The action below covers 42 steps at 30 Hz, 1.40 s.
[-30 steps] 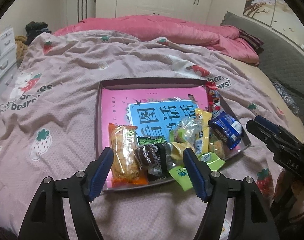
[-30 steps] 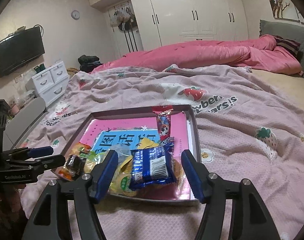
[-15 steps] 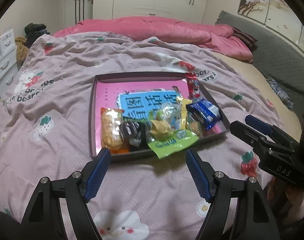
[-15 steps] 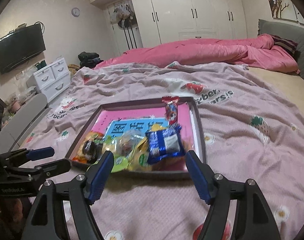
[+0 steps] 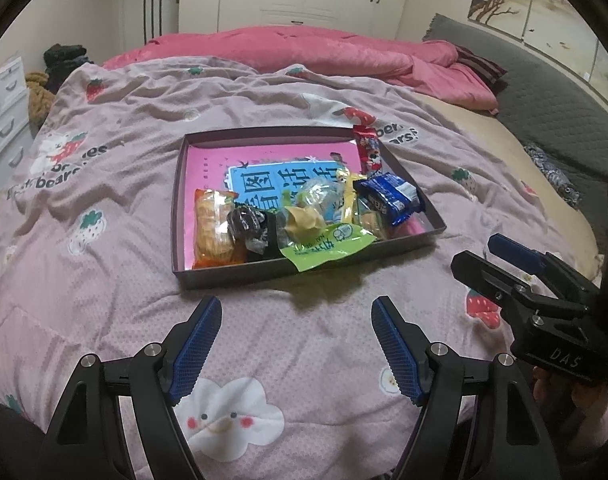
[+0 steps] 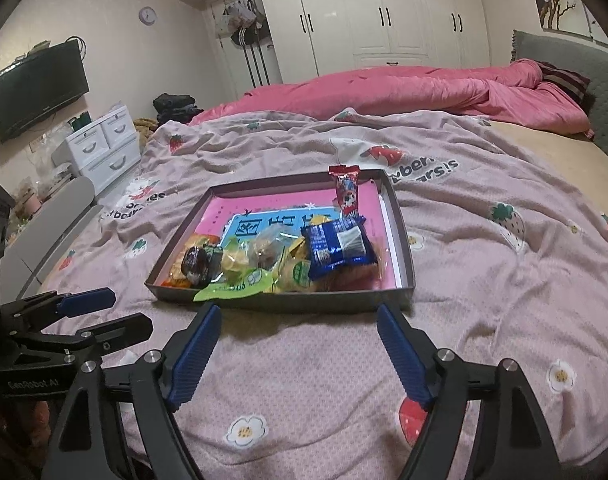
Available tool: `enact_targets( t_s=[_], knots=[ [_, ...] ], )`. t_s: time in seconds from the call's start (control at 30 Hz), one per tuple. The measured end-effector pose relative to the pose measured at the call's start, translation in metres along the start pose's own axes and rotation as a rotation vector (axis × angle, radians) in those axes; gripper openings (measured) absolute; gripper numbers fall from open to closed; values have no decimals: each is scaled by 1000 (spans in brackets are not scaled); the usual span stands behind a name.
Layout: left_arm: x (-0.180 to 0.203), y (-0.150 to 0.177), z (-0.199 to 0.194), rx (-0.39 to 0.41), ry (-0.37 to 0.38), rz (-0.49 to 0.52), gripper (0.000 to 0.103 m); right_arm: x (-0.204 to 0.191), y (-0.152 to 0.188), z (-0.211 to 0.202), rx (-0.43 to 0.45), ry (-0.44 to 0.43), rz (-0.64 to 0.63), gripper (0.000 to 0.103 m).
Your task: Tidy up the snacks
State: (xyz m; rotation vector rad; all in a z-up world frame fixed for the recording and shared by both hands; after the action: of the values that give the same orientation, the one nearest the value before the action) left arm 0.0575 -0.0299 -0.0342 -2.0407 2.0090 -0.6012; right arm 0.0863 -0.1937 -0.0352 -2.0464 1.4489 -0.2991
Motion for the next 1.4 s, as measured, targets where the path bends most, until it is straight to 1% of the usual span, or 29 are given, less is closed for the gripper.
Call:
enact_targets(
  t_s=[0.3,0.37,0.43,0.47,0.97,1.1,1.4],
  knots=[
    [-2,5,-5,5,-3,-4,79,-4,7,-4,-4,23,-11,80],
    [-3,5,-6,9,-6,-3,79,-6,7,-4,-4,26,-14,81],
    [-3,5,-7,8,-10,-2,79,-6,7,-3,-5,26,-17,86],
    [-4,5,-6,7,-10,-2,79,-6,7,-3,-5,28,-19,86],
    [-4,5,-5,-1,-29,-1,79,-8,7,-2,-10,13,-28,87],
    [-4,6,-6,-1,-30,-2,79,-9,7,-2,-9,8,-30,90],
    [-5,6,-5,-2,-31,-3,79,-9,7,-2,-11,7,-30,90]
  ],
)
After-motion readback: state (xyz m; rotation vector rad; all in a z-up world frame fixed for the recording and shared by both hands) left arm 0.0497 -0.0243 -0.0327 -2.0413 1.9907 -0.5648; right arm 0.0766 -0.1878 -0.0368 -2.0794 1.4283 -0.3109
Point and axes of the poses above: each gripper's, at about its wrist camera, not at the fingertips, and z roughly the way its jaws point, x to its right, y to its underside, the point moved 6 cm from there along z, roughly the way its jaws point, and after that the axes turned 13 degrees about -x, right-handed, at the moved point
